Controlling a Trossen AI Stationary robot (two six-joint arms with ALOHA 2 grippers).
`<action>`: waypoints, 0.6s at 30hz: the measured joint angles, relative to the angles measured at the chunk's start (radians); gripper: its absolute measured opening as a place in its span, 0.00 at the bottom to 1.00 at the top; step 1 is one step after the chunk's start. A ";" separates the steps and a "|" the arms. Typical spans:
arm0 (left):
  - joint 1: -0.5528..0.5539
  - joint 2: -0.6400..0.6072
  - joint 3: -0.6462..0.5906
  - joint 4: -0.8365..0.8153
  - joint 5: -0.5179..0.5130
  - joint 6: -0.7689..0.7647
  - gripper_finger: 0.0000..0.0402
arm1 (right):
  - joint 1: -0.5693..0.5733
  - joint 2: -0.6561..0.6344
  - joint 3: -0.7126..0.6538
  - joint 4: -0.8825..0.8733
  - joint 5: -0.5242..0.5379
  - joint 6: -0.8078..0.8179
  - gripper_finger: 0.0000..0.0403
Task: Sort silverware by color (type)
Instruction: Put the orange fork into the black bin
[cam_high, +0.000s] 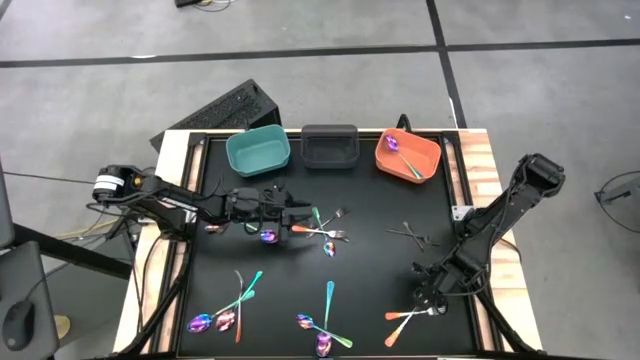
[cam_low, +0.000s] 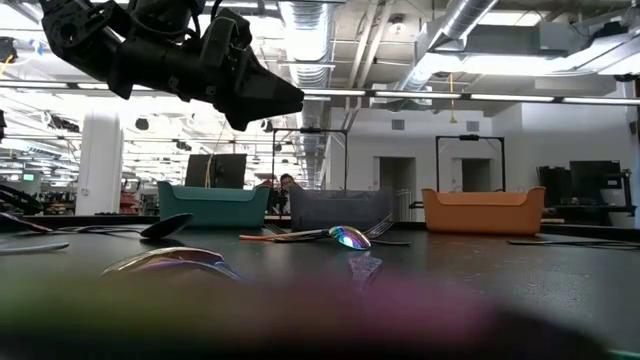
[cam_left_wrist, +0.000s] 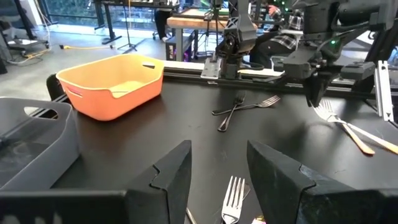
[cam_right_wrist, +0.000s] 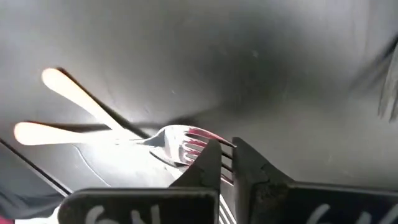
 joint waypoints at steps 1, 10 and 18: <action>0.000 0.000 0.000 0.000 0.000 -0.002 0.36 | -0.002 -0.014 -0.001 -0.007 0.021 -0.004 0.06; -0.006 0.000 0.000 0.028 0.093 -0.026 0.36 | -0.036 -0.165 -0.002 -0.034 0.419 -0.153 0.02; -0.056 0.000 0.000 0.063 0.099 0.013 0.37 | -0.205 -0.198 -0.003 0.025 0.759 -0.449 0.02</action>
